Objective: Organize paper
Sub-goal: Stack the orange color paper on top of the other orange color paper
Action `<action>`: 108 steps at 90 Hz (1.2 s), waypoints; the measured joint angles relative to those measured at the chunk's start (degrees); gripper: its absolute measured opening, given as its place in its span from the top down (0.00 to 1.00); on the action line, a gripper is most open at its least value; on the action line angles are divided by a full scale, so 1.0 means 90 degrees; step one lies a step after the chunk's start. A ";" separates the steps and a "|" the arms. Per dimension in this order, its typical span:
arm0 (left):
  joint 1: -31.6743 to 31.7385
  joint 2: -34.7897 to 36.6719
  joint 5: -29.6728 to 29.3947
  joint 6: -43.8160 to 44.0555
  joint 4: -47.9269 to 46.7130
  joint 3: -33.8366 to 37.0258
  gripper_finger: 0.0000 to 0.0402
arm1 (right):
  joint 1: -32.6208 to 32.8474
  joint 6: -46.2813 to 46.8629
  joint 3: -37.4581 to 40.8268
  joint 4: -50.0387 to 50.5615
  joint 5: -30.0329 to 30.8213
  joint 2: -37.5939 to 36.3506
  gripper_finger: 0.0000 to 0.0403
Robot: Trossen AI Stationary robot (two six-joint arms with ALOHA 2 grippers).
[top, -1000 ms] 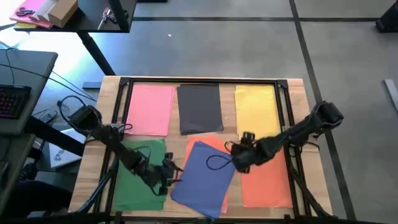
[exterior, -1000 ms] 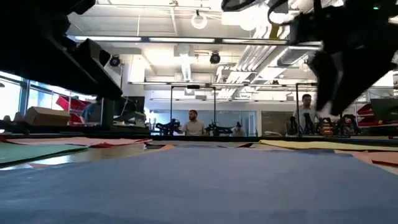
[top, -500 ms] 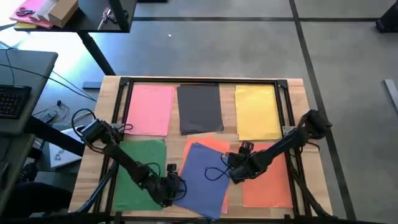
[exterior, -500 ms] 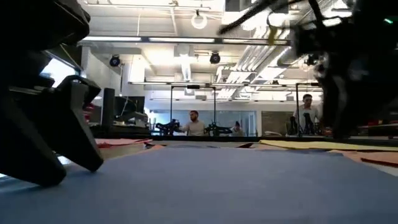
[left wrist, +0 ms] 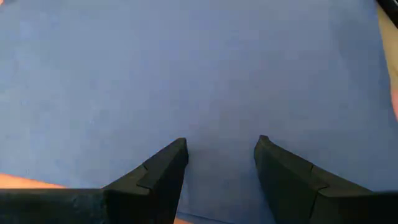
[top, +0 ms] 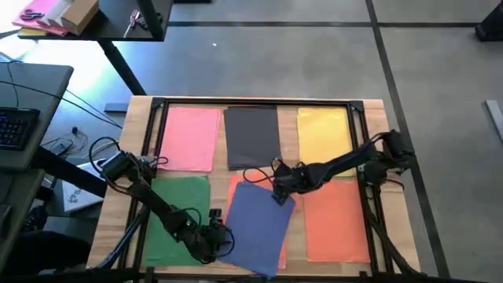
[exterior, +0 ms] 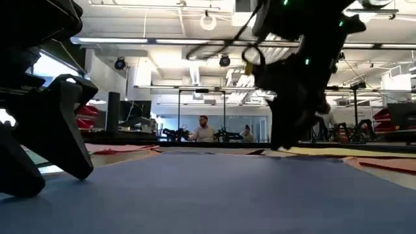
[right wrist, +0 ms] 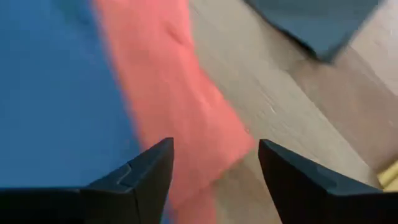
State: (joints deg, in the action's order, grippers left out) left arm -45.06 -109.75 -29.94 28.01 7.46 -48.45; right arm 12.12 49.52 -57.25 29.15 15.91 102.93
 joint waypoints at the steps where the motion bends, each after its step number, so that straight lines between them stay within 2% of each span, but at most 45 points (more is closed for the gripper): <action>1: 0.0000 0.0000 0.0002 -0.0015 0.0000 0.0001 0.56 | -0.0003 0.0000 -0.0001 -0.0015 -0.0020 0.0030 0.49; 25: 0.0000 0.0024 -0.0007 -0.0123 -0.0036 0.0004 0.56 | 0.0038 0.0089 -0.0046 -0.0058 -0.0169 0.0483 0.61; 34: 0.0000 0.0180 -0.0070 -0.0144 -0.0141 0.0032 0.56 | 0.0062 0.0062 -0.0046 -0.0095 -0.0273 0.0490 0.72; 46: -0.0002 0.0530 -0.0365 -0.0356 -0.0517 0.0053 0.56 | 0.0087 -0.0197 -0.0046 -0.0137 -0.0275 0.0498 0.93; 51: -0.0002 0.0715 -0.0528 -0.0358 -0.0616 0.0041 0.56 | 0.0095 -0.0336 -0.0046 -0.0127 -0.0270 0.0486 0.97; 66: -0.0001 0.1065 -0.0694 -0.0273 -0.0752 0.0039 0.56 | 0.0131 -0.0650 -0.0435 0.0505 -0.0078 0.0365 0.99; 79: 0.0012 0.0952 -0.0679 -0.0137 -0.0659 0.0029 0.56 | 0.0214 -0.1022 -0.1182 0.1334 0.0350 0.0057 1.00; 97: 0.0083 0.0675 -0.0708 0.0098 -0.0619 0.0029 0.56 | 0.0416 -0.1032 -0.2283 0.3448 0.0833 -0.0204 1.00; 108: 0.0106 0.0585 -0.0732 0.0062 -0.0277 0.0029 0.56 | 0.0555 -0.0742 -0.2748 0.4963 0.0666 -0.0344 1.00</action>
State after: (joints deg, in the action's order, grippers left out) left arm -44.10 -104.49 -36.53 28.56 4.97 -48.18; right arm 17.12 42.84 -81.98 73.82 21.90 99.83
